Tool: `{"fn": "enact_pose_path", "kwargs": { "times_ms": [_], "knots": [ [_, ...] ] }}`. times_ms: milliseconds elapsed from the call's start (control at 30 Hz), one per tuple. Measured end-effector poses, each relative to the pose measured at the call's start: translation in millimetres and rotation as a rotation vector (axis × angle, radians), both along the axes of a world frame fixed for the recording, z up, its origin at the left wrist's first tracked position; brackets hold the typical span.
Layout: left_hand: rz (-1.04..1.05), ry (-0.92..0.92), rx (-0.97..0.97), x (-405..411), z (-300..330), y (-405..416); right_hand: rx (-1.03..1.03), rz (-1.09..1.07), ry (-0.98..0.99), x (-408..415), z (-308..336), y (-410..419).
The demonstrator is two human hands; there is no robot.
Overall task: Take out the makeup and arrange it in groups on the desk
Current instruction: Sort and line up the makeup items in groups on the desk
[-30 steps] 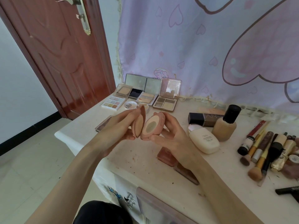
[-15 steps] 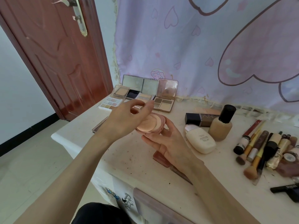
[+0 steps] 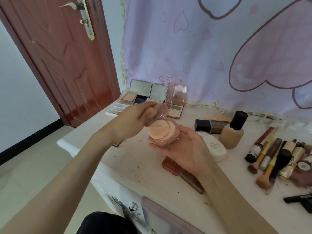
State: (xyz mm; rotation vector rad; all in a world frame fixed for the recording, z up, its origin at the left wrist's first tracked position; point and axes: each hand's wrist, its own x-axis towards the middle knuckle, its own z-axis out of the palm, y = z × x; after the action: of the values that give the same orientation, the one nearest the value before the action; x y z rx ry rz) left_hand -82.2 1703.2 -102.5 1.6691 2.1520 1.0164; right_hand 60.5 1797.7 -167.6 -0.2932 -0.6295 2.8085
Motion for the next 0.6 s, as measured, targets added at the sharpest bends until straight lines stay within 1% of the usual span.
{"fn": "enact_pose_path", "kwargs": {
  "times_ms": [167, 333, 400, 467, 533, 600],
  "knots": [
    [0.043, -0.019, 0.192, -1.1, -6.5, 7.4, -0.041, 0.114, 0.028, -2.9, 2.9, -8.8],
    [0.079, -0.081, 0.239, 1.7, -4.7, 14.4, -0.004, 0.029, 0.007, -5.1, 5.9, -10.1],
    [0.149, -0.108, 0.255, 3.0, -5.9, 15.2, 0.034, -0.022, -0.008, -4.3, 7.5, -9.7],
    [0.261, -0.142, 0.276, 7.2, -12.3, 11.1, 0.041, -0.077, -0.019, -4.1, 8.0, -9.9],
    [0.292, -0.138, 0.248, 15.0, -20.8, 2.8, 0.048, -0.128, -0.031, -4.9, 6.9, -10.2],
    [0.221, -0.058, 0.104, 23.2, -28.8, -4.9, 0.097, -0.171, -0.047, -6.1, 4.1, -9.6]
  ]
}}
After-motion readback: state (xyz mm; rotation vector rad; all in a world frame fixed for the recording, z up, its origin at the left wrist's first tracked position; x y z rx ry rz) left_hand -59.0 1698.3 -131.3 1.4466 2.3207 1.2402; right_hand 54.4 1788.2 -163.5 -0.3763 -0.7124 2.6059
